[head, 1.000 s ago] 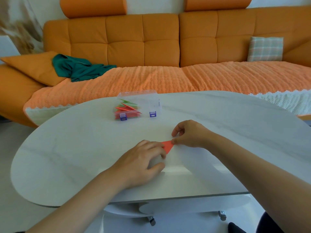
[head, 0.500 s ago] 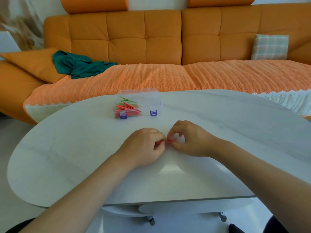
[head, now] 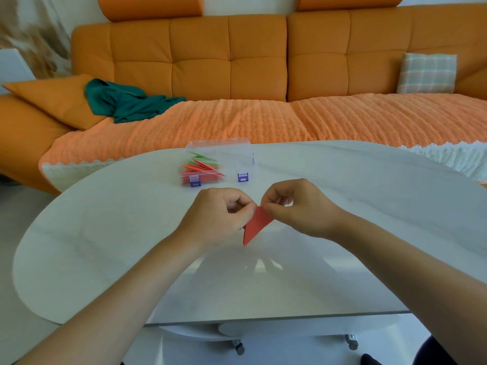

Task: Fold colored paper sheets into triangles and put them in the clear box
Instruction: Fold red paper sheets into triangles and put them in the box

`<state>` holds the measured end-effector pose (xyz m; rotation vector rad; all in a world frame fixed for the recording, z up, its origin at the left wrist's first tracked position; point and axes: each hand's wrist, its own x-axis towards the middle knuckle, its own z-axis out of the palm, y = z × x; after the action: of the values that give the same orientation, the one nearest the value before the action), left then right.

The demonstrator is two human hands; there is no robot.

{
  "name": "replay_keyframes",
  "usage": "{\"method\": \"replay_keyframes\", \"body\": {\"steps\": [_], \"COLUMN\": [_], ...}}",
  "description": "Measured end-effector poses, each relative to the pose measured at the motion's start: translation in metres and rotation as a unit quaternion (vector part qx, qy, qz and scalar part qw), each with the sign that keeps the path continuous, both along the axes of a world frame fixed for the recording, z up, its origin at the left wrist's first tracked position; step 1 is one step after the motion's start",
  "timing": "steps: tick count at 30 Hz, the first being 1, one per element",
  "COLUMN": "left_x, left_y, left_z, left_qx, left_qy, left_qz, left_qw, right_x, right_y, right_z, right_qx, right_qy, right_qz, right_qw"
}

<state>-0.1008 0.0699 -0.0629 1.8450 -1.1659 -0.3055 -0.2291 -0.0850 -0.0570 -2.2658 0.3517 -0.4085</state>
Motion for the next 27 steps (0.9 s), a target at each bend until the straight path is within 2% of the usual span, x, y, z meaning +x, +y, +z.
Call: {"method": "replay_keyframes", "body": {"steps": [10, 16, 21, 24, 27], "left_x": [0.000, 0.014, 0.037, 0.028, 0.017], "left_y": [-0.003, -0.001, 0.005, 0.004, 0.000], "left_z": [-0.006, -0.002, 0.000, -0.004, -0.007], "left_qx": [0.047, 0.015, -0.009, 0.014, 0.025], "left_qy": [0.037, 0.048, 0.098, 0.111, 0.111], "left_qz": [-0.005, 0.034, 0.076, 0.041, 0.021], "left_qw": [0.998, 0.998, 0.992, 0.993, 0.993], "right_x": [0.001, 0.001, -0.003, -0.002, 0.004], "right_y": [0.009, -0.008, -0.028, -0.023, -0.008], "right_z": [-0.003, -0.001, -0.008, -0.005, -0.005], "right_qx": [-0.036, -0.022, -0.040, -0.004, 0.006], "right_qy": [0.010, 0.023, 0.035, -0.003, 0.004], "right_qz": [-0.034, -0.098, -0.156, -0.119, -0.052], "right_qw": [0.999, 0.995, 0.986, 0.993, 0.999]}}
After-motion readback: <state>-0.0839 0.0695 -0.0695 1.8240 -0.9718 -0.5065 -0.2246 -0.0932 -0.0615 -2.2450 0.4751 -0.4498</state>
